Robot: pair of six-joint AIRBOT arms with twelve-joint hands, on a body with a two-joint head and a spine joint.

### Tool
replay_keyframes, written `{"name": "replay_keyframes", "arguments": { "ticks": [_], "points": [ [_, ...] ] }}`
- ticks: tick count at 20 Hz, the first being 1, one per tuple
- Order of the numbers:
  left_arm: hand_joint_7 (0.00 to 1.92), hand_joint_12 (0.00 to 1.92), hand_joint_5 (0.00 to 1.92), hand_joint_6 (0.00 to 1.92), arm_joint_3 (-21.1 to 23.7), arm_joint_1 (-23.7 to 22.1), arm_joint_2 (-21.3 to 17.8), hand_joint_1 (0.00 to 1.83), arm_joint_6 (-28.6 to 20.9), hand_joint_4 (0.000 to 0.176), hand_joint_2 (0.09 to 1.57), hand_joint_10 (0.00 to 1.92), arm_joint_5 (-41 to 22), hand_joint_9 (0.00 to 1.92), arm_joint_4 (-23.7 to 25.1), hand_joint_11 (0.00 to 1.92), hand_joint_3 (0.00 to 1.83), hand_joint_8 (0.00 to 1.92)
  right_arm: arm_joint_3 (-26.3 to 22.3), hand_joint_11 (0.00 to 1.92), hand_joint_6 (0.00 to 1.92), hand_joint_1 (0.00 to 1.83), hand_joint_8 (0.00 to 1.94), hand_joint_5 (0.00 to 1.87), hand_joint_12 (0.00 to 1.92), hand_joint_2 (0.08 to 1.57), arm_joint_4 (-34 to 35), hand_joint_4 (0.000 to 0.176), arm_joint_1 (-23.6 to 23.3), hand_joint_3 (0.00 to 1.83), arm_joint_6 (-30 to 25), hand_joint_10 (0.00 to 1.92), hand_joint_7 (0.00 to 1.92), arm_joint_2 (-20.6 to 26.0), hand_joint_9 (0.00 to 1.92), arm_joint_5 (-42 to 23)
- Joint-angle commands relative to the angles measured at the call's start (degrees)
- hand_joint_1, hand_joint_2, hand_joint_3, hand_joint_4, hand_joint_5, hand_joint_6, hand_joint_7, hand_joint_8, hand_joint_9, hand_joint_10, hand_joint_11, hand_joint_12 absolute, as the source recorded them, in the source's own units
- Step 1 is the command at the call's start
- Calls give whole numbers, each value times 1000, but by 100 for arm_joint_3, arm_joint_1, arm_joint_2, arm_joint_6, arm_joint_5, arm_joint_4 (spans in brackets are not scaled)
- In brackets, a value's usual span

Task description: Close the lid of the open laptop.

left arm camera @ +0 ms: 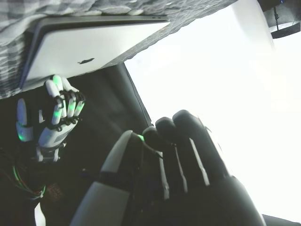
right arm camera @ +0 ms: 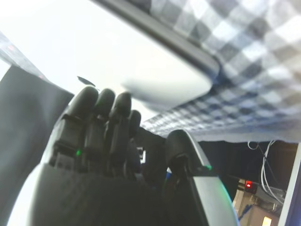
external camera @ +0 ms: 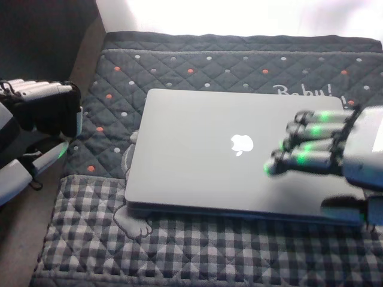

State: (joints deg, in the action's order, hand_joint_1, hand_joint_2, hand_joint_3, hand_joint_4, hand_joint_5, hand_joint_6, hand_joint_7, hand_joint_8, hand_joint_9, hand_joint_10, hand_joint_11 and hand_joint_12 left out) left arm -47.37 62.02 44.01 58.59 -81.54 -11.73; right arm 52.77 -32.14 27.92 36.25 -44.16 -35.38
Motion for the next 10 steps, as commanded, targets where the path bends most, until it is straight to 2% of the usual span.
{"name": "replay_keyframes", "arguments": {
  "ticks": [1, 2, 3, 4, 5, 6, 7, 8, 9, 10],
  "points": [
    [485, 1853, 412, 1784, -34, -20, -36, 960, 3, 21, 1448, 1669, -798, 397, 1, 314, 4, 1831, -41, 0, 247, 372, 4, 17, 693, 1369, 303, 12, -35, 0, 147, 254, 134, 79, 33, -703],
    [510, 1782, 370, 1786, -40, -20, -37, 967, 4, 0, 1453, 1589, -829, 403, -17, 306, 1, 1830, -78, 0, 173, 397, 25, 21, 240, 1364, 476, 32, -35, 0, 303, 57, 59, 118, 30, -826],
    [532, 1642, 330, 1807, -48, -20, -37, 980, 4, 0, 1454, 1429, -848, 403, -29, 292, 0, 1791, -78, 0, 34, 337, 4, 3, 47, 1373, 601, 42, -35, 1, 318, 11, 11, 181, 5, -942],
    [544, 1582, 298, 1832, -55, -20, -39, 989, 4, 0, 1457, 1328, -888, 406, -45, 267, 0, 1776, -80, 0, 6, 404, 0, 0, 9, 1379, 757, 43, -34, 2, 319, 1, 1, 269, 0, -1053],
    [352, 1448, 179, 1172, -55, -19, -50, 846, 4, 0, 1467, 1103, -969, 346, -74, 167, 2, 1155, -96, 0, 0, 394, 0, 0, 1, 1382, 921, 59, -31, 3, 320, 0, 0, 345, 0, -1155],
    [399, 1248, 222, 481, -54, -17, -58, 750, 4, 0, 1470, 640, -1039, 362, -102, 76, 2, 350, -120, 0, 0, 325, 0, 0, 0, 1437, 1051, 50, -29, 24, 401, 0, 0, 376, 0, -1232],
    [399, 1248, 222, 481, -62, -15, -66, 750, 4, 0, 1470, 640, -1107, 362, -120, 76, 2, 350, -207, 0, 0, 325, 0, 0, 0, 1437, 1308, 50, -16, 24, 773, 0, 0, 450, 0, -1320],
    [405, 1188, 213, 238, -67, -15, -74, 616, 5, 12, 1470, 400, -1139, 389, -135, 34, 0, 137, -314, 0, 0, 191, 0, 0, 0, 1468, 1542, 35, 10, 33, 1096, 0, 0, 515, 0, -1382],
    [341, 1016, 180, 90, -78, -13, -82, 553, 5, 42, 1484, 206, -1189, 352, -162, 6, 3, 35, -439, 0, 0, 212, 0, 0, 0, 1464, 1848, 37, 140, 23, 1553, 0, 0, 608, 0, -1563],
    [189, 608, 127, 17, -95, -15, -87, 372, 4, 77, 1480, 56, -1210, 206, -186, 0, 3, 13, -501, 0, 0, 116, 0, 0, 0, 1482, 2110, 15, 373, 20, 1674, 0, 0, 741, 0, -1934]
  ]
}}
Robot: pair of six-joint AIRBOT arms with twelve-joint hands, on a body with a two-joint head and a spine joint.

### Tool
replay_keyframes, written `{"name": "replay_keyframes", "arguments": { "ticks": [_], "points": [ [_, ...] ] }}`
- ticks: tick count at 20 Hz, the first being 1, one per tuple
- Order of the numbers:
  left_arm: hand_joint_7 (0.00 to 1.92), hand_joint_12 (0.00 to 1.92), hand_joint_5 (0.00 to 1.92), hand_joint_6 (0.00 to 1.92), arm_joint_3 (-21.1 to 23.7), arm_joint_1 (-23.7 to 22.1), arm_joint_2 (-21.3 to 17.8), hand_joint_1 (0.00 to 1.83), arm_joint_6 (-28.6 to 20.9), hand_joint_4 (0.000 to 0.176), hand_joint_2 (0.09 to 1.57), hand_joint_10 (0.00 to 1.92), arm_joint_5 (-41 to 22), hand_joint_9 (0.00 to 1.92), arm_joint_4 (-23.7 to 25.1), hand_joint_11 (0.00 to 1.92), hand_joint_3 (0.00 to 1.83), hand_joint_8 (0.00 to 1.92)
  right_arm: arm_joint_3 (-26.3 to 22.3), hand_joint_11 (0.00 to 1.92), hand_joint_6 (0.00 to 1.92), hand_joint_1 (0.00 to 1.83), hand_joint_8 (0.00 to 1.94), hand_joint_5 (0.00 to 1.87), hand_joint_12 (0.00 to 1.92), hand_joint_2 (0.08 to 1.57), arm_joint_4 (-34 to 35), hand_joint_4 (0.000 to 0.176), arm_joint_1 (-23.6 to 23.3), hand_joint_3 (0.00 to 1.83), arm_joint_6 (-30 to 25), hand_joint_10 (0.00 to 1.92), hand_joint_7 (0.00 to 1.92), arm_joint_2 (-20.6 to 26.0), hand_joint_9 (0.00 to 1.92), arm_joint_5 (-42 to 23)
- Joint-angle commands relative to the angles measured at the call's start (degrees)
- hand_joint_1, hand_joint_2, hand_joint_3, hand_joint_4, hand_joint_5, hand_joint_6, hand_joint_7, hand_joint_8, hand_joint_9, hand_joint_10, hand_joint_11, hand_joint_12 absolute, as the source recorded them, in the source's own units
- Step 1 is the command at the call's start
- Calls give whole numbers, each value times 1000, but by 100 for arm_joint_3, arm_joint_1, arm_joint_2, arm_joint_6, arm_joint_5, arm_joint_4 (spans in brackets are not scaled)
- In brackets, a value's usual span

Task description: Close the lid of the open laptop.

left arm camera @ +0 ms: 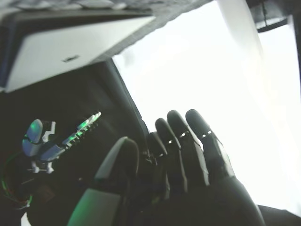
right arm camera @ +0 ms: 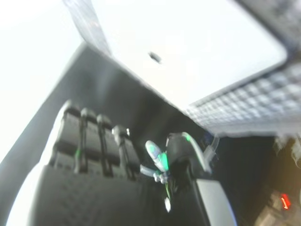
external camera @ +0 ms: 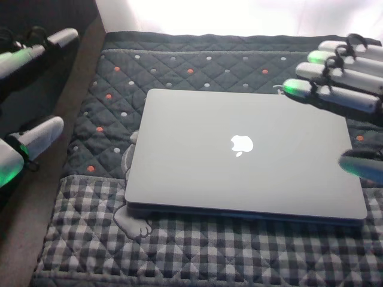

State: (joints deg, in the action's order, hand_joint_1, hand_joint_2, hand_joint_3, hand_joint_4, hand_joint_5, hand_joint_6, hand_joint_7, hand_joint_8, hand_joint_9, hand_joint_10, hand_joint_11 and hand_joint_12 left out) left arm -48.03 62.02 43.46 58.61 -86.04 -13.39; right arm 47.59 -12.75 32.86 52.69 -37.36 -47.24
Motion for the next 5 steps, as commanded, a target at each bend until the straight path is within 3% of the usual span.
{"name": "replay_keyframes", "arguments": {
  "ticks": [1, 3, 5],
  "points": [
    [102, 338, 85, 13, -41, -17, -38, 280, 2, 74, 1442, 29, -775, 102, -46, 0, 0, 16, 8, 0, 0, 79, 0, 0, 0, 1462, 327, 8, 10, 9, 31, 0, 0, 124, 0, -961],
    [9, 30, 12, 0, -48, -13, -89, 204, 2, 88, 1427, 1, -903, 8, -174, 0, 0, 1, -2, 0, 0, 106, 0, 0, 0, 1446, 610, 0, 232, 1, 31, 0, 0, 241, 0, -1272],
    [1, 5, 2, 0, -42, 7, -176, 209, -1, 96, 1415, 0, -1067, 1, -253, 0, 0, 0, -5, 0, 0, 157, 0, 0, 0, 1441, 738, 0, 293, 0, 58, 0, 0, 283, 0, -1402]
  ]
}}
